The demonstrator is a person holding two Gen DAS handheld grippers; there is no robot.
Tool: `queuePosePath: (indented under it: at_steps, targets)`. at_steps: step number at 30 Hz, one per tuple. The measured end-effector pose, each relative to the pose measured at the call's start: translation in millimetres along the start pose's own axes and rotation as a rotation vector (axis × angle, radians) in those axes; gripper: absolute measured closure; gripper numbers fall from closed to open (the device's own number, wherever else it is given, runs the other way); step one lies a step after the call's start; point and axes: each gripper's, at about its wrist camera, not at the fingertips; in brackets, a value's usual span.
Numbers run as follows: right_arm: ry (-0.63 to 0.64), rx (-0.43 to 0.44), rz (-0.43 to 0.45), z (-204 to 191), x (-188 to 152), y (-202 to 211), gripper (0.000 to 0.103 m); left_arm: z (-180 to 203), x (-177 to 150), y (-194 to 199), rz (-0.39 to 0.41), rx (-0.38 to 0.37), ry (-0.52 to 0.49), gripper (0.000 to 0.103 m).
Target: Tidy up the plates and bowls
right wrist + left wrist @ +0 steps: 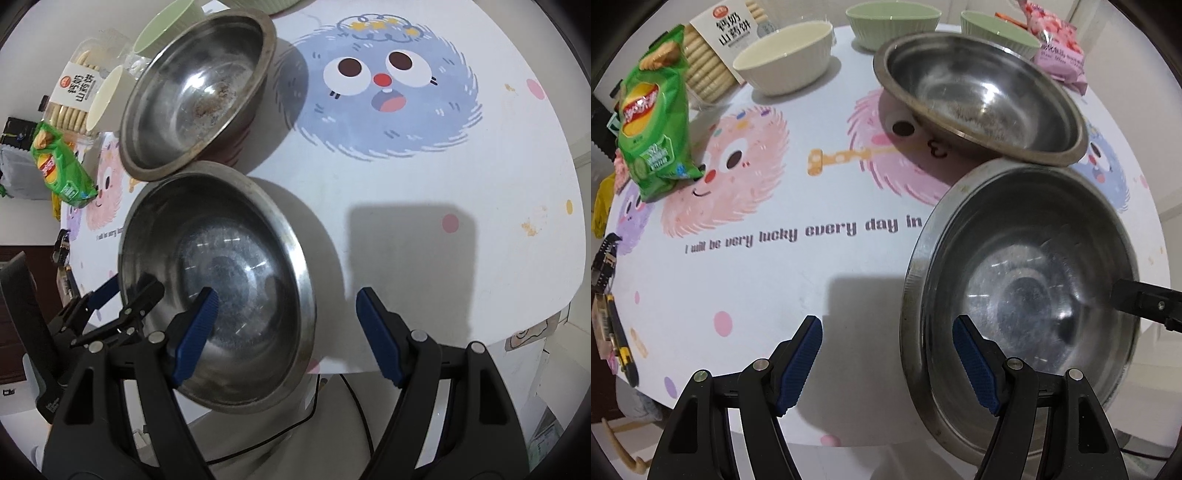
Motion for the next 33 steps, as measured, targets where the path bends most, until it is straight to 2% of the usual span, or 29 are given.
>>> queuePosePath:
  at_steps: [10, 22, 23, 24, 25, 26, 29, 31, 33]
  targets:
    - [0.014, -0.001, -0.015, -0.7, 6.4, -5.3, 0.025, -1.7, 3.4, -3.8, -0.006, 0.005, 0.000, 0.028]
    - [0.042, 0.001, -0.033, -4.6, 7.8, -11.5, 0.026, 29.1, 18.5, -9.2, -0.001, -0.002, -0.026, 0.029]
    - [0.053, 0.001, -0.030, -5.9, 7.5, -11.8, 0.036, 32.3, 17.5, -8.3, 0.012, -0.009, -0.044, 0.030]
    - [0.065, 0.000, -0.031, -7.6, 7.3, -12.9, 0.053, 37.2, 17.2, -7.7, 0.027, -0.004, -0.069, 0.038]
    - [0.075, -0.004, -0.040, -8.2, 7.6, -15.1, 0.062, 41.8, 16.4, -8.0, 0.033, 0.011, -0.092, 0.049]
    - [0.079, -0.011, -0.055, -8.6, 7.8, -18.4, 0.076, 46.7, 16.6, -10.2, 0.027, 0.035, -0.114, 0.054]
    - [0.098, -0.028, -0.073, -8.8, 7.4, -22.2, 0.083, 52.8, 18.9, -14.0, 0.014, 0.082, -0.118, 0.061]
    - [0.095, -0.024, -0.082, -5.5, 7.5, -22.0, 0.089, 46.5, 20.0, -11.4, 0.018, 0.079, -0.087, 0.072]
    - [0.089, -0.005, -0.093, -2.1, 7.6, -21.5, 0.092, 39.6, 19.9, -8.9, 0.013, 0.055, -0.067, 0.073]
Point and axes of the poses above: each gripper's, at about its wrist camera, not at the fingertips, and y roughly against the way its jaws point, z to its right, x to its top, and after that the axes turned 11 degrees about -x, right-handed
